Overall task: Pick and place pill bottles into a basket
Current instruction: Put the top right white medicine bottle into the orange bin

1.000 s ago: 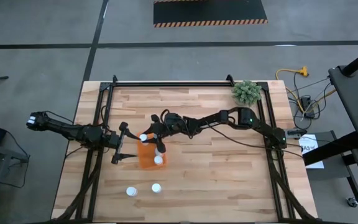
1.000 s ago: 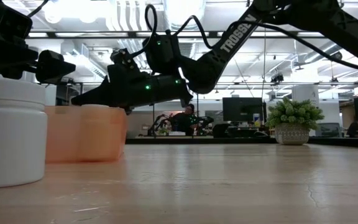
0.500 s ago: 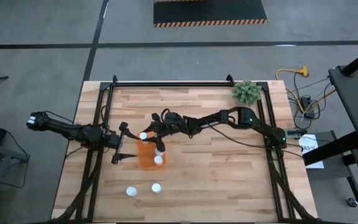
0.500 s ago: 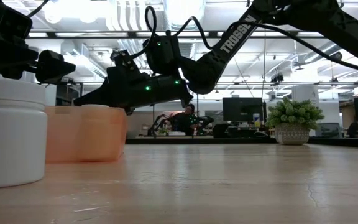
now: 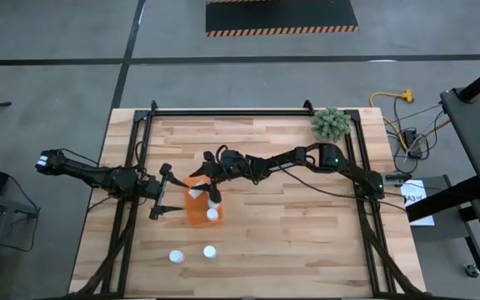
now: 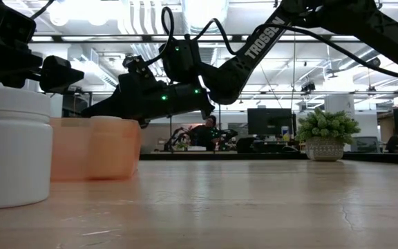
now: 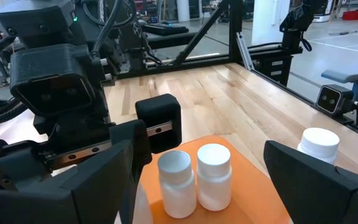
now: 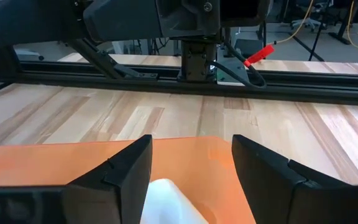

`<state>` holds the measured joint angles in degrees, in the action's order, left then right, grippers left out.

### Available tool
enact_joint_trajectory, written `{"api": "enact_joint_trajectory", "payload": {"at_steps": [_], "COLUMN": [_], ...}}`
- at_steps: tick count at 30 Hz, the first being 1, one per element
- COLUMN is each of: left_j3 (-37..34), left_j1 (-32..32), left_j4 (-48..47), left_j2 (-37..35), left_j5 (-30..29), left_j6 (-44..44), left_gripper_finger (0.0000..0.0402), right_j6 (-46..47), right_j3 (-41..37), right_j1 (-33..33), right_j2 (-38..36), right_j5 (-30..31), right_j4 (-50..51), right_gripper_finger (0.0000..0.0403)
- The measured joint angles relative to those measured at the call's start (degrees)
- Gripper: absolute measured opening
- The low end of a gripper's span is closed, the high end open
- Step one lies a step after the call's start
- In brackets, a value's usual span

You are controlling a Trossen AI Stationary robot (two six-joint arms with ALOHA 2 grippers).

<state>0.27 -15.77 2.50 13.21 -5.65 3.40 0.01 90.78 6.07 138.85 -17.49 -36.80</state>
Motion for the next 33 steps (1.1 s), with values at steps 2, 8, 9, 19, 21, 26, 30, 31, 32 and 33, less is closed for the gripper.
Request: {"api": "enact_joint_trajectory", "payload": {"at_steps": [2, 8, 9, 19, 21, 26, 30, 31, 32, 33], "left_j3": [0.0, 0.0, 0.0, 0.0, 0.0, 0.0, 0.0, 0.0, 0.0, 0.0], "left_j1": [0.0, 0.0, 0.0, 0.0, 0.0, 0.0, 0.0, 0.0, 0.0, 0.0], "left_j4": [0.0, 0.0, 0.0, 0.0, 0.0, 0.0, 0.0, 0.0, 0.0, 0.0], "left_j2": [0.0, 0.0, 0.0, 0.0, 0.0, 0.0, 0.0, 0.0, 0.0, 0.0], "left_j5": [0.0, 0.0, 0.0, 0.0, 0.0, 0.0, 0.0, 0.0, 0.0, 0.0], "left_j6": [0.0, 0.0, 0.0, 0.0, 0.0, 0.0, 0.0, 0.0, 0.0, 0.0], "left_gripper_finger": [0.0345, 0.0345, 0.0345, 0.0345, 0.0345, 0.0345, 0.0345, 0.0345, 0.0345, 0.0345], "right_j6": [0.0, -0.2, -0.2, -0.7, -2.8, -8.6, -12.7, -13.9, -15.1, -16.4], "right_j3": [0.0, 0.0, 0.0, 1.4, 3.8, 11.6, 17.5, 18.8, 20.0, 21.2], "right_j1": [0.0, 0.0, 0.0, -0.1, -0.2, -0.8, -1.7, -1.8, -1.9, -2.0], "right_j2": [0.0, 0.0, 0.0, -0.3, -0.5, -0.5, -0.5, -0.5, -0.5, -0.5], "right_j5": [0.1, 0.1, 0.0, -1.0, -1.1, -1.0, -1.0, -1.0, -0.9, -0.7], "right_j4": [0.0, 0.0, 0.0, 6.5, 12.5, 28.7, 37.6, 39.8, 42.2, 44.8], "right_gripper_finger": [0.0214, 0.0215, 0.0215, 0.0215, 0.0215, 0.0215, 0.0215, 0.0215, 0.0215, 0.0215]}}
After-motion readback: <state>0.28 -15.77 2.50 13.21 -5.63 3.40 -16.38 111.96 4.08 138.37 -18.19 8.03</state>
